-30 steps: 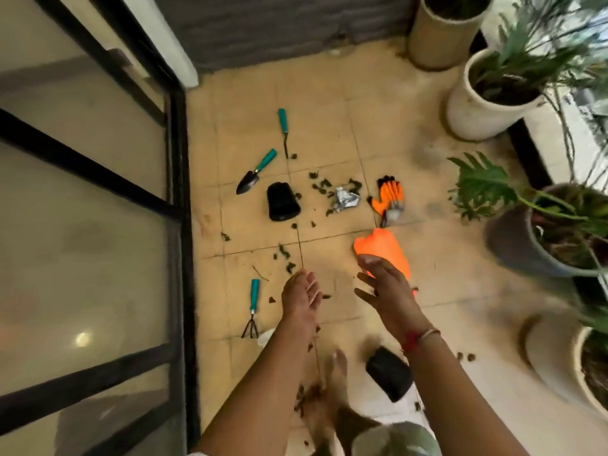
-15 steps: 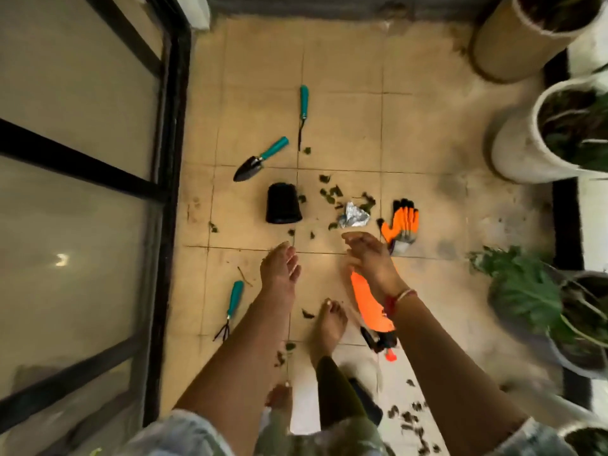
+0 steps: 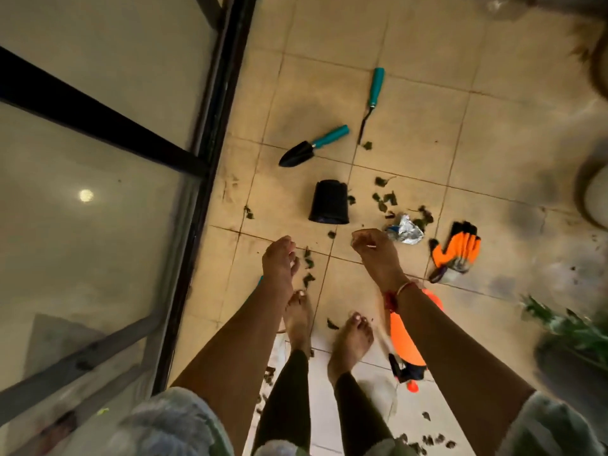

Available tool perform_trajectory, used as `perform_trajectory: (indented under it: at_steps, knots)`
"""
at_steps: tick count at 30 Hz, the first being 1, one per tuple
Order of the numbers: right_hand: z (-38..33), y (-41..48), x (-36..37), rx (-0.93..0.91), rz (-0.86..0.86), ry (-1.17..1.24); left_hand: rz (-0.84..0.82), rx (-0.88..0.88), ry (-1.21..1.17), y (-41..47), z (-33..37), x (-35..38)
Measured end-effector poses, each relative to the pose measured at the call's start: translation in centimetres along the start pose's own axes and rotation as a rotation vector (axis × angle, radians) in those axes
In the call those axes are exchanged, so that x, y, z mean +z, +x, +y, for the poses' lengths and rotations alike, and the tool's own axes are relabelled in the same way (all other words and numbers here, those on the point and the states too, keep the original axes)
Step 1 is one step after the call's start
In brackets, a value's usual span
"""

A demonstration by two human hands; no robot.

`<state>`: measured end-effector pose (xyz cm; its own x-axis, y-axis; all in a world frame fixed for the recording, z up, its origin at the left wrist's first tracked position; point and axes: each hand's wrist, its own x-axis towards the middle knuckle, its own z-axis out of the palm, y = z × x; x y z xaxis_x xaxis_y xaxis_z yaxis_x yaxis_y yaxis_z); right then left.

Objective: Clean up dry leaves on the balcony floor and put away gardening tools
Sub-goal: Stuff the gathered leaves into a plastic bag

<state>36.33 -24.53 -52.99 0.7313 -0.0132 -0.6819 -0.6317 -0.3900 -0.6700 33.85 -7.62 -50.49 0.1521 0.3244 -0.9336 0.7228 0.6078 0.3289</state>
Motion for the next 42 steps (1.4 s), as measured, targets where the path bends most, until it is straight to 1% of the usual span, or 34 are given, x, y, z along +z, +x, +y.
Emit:
perform_trajectory:
  at_steps: [3, 5, 7, 12, 15, 17, 20, 23, 27, 29, 32, 35, 37, 40, 42]
  knots:
    - [-0.3, 1.4, 2.1, -0.032, 0.006, -0.092, -0.062, 0.014, 0.115, 1.8, 0.0, -1.2]
    - [-0.7, 2.3, 3.8, -0.109, -0.025, -0.17, -0.084, 0.041, 0.152, 3.3, 0.7, -2.1]
    - [-1.2, 3.5, 5.7, -0.196, -0.091, -0.272, -0.071, 0.101, 0.178, 5.6, 1.7, -2.7]
    - [-0.4, 7.9, 11.8, -0.484, -0.293, -0.571, 0.049, 0.374, 0.369, 14.4, 3.5, -5.0]
    - [1.8, 12.3, 16.3, -0.607, -0.412, -0.782, 0.166, 0.455, 0.455, 20.8, 3.7, -7.2]
    - [3.8, 15.8, 20.1, -0.691, -0.432, -0.897, 0.238, 0.464, 0.51, 25.5, 2.9, -9.0]
    - [5.1, 19.8, 24.8, -0.766, -0.421, -1.037, 0.308, 0.496, 0.554, 29.9, 1.0, -11.2]
    - [5.7, 23.1, 28.8, -0.854, -0.453, -1.191, 0.318, 0.559, 0.614, 32.3, -0.4, -12.6]
    - [6.8, 24.9, 32.0, -0.951, -0.554, -1.347, 0.316, 0.684, 0.593, 34.7, -1.6, -13.9]
    - [8.0, 24.5, 31.7, -1.065, -0.579, -1.39, 0.33, 0.748, 0.532, 35.4, -1.8, -14.2]
    - [12.0, 22.5, 28.5, -1.269, -0.718, -1.398, 0.36, 0.825, 0.441, 35.4, -2.1, -13.5]
    - [16.3, 20.3, 24.7, -1.446, -0.857, -1.442, 0.324, 0.836, 0.326, 35.4, -2.4, -12.6]
    - [18.3, 19.5, 23.9, -1.486, -0.858, -1.404, 0.324, 0.821, 0.246, 35.8, -2.3, -11.9]
    - [19.7, 18.9, 25.2, -1.449, -0.77, -1.374, 0.287, 0.84, 0.13, 36.6, -2.0, -10.5]
    - [20.3, 18.7, 25.8, -1.493, -0.713, -1.342, 0.282, 0.882, 0.125, 37.3, -2.0, -9.6]
